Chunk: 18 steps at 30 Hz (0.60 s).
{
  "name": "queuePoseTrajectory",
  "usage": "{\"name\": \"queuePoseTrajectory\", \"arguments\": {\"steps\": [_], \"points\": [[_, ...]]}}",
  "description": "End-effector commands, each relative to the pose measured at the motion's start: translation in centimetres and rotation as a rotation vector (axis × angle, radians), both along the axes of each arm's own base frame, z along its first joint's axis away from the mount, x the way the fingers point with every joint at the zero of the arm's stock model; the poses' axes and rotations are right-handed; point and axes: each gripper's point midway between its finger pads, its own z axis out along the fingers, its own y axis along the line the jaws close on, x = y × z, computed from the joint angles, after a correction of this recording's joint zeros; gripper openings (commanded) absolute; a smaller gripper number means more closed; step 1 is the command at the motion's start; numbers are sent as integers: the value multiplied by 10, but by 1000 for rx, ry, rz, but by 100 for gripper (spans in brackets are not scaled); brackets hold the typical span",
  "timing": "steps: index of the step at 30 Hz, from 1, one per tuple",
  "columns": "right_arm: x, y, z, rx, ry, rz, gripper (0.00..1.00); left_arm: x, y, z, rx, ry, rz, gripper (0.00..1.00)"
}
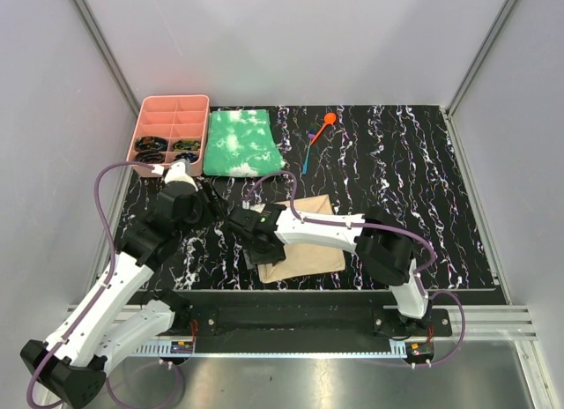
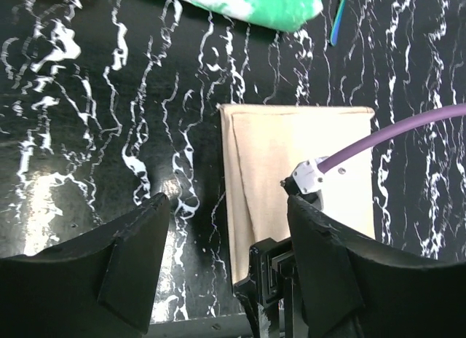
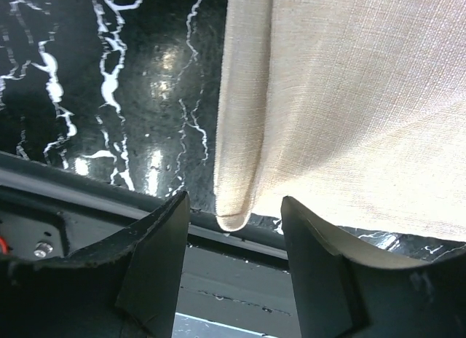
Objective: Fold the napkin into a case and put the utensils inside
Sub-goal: Smooth out the top corner of the square-folded napkin at the center of the board, then pick up the upper triangle-folded napkin from the center of the board.
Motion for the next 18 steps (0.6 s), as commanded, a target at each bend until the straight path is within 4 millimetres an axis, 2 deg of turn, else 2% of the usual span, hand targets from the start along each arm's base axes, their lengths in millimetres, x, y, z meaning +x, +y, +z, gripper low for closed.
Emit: {"name": "queuePoseTrajectory", "arguments": {"steps": [1,8,16,18], "points": [[5,1,-1,-43,-33,-14,62,4,13,16,31,-58,62,69],[2,12,-10,-57,-31,-7,50,4,15,15,40,-56,67,70],[-9,16,-27,-100,3,13,49,6,17,15,46,-60,82,72],[-11,9,-31,-147,10,16,50,6,17,15,46,-58,83,74]]}}
